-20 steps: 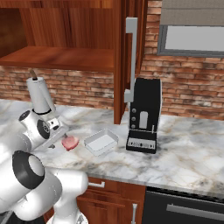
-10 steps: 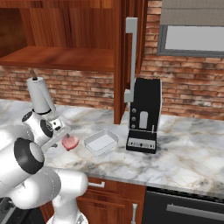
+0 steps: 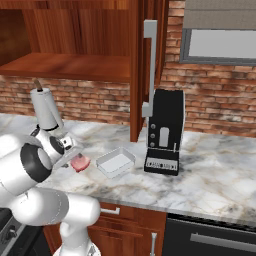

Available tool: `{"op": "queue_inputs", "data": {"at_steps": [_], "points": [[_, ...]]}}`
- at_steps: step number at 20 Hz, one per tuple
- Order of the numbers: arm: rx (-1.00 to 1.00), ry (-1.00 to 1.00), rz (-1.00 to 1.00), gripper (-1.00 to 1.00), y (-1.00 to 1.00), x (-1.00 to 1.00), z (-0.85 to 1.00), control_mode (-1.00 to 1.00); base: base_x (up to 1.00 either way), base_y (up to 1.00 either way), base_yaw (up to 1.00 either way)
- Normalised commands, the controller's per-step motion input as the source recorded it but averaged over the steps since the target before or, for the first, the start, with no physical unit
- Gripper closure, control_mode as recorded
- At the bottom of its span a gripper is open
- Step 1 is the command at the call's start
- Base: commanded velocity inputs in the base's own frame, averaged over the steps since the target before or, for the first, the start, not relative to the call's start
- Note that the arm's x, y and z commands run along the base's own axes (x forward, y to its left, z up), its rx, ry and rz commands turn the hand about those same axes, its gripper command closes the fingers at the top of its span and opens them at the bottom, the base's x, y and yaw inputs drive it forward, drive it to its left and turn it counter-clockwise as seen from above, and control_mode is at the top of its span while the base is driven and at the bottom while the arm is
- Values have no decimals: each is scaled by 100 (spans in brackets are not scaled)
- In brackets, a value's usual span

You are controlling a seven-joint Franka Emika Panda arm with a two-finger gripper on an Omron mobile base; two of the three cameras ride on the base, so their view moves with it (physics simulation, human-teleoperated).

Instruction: Retrieve the tupperware from the cabinet, then place the raw meat into the tupperware to avoid contamination.

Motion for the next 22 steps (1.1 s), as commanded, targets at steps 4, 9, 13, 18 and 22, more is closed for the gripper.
{"op": "queue_inputs", "data": {"at_steps": [4, 9, 13, 18, 22], "points": [[0, -2, -4, -100, 0, 16, -14, -100, 0, 0, 0], [0, -2, -3, -100, 0, 13, -14, -100, 0, 0, 0], [0, -1, -3, -100, 0, 11, -14, -100, 0, 0, 0], [0, 0, -3, -100, 0, 6, -13, -100, 0, 0, 0], [0, 0, -3, -100, -1, 0, -15, -100, 0, 0, 0]]}}
